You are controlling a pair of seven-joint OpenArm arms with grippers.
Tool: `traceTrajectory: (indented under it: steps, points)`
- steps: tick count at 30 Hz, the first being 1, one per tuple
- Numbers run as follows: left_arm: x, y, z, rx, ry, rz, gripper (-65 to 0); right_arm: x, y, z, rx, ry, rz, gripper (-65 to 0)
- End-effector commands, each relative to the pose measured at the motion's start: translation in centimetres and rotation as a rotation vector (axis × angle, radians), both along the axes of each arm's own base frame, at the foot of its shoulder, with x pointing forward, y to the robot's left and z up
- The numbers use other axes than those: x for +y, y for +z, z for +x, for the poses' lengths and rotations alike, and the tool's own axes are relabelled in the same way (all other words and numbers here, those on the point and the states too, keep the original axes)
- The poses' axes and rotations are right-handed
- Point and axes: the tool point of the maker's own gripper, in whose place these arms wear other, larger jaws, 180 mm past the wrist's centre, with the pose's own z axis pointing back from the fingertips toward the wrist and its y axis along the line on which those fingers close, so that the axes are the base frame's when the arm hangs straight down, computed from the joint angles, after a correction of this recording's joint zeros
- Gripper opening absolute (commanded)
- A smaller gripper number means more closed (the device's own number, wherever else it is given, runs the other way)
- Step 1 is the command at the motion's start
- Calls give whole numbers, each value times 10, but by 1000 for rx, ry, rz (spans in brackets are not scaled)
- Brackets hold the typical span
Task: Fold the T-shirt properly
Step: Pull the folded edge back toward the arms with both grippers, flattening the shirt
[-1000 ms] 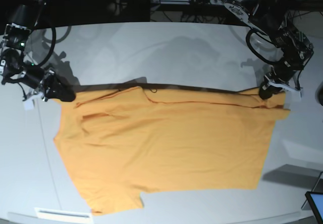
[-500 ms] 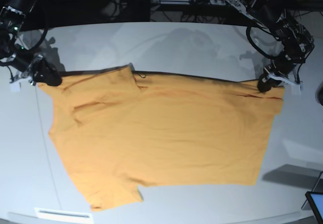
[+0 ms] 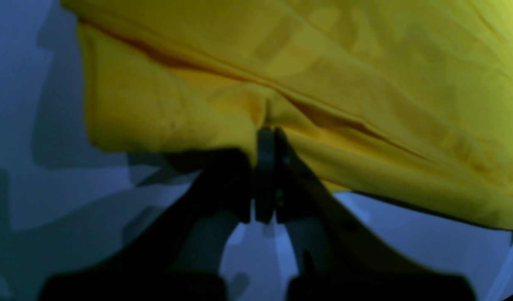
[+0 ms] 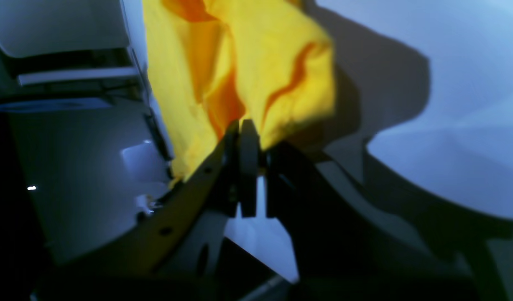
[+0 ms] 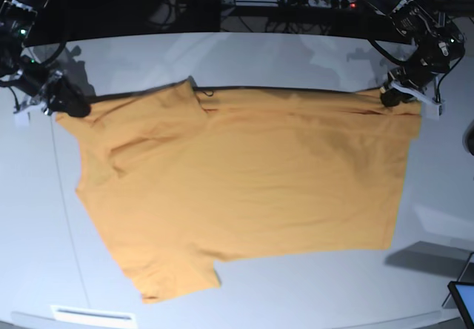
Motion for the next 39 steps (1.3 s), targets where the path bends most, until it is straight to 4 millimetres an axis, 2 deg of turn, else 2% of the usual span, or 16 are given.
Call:
traceTrajectory:
  steps: [1, 4, 6, 11, 18, 28, 31, 33, 36, 39]
  points:
    - [11, 9, 0, -2, 9, 45, -650, -11, 1, -6, 10, -6, -49, -647]
    - [8, 4, -7, 12, 9, 39, -650, -22, 12, -11, -16, -29, -84, -647]
    - [7, 2, -9, 19, 6, 37, -650, -28, 12, -14, -13, -54, -86, -647]
    - [8, 1, -12, 25, 10, 38, -650, -29, 9, -20, 1, -54, -89, -647]
    - [8, -1, -34, 69, -2, 74, -650, -28, 6, -27, 19, -50, -89, -647]
    - [3, 1, -27, 51, -1, 71, -650, -26, 5, -28, 22, -43, -87, -638]
    - [3, 2, -26, 48, -1, 74, -642, -26, 5, -28, 23, -42, -89, -570]
    - [3, 2, -26, 48, -1, 72, -581, -26, 5, -28, 23, -42, -89, -505]
    - [1, 1, -28, 51, -1, 67, -403, -26, 4, -29, 26, -43, -88, -424]
    - [0, 0, -29, 52, -2, 63, -279, -26, 3, -29, 29, -44, -85, -402]
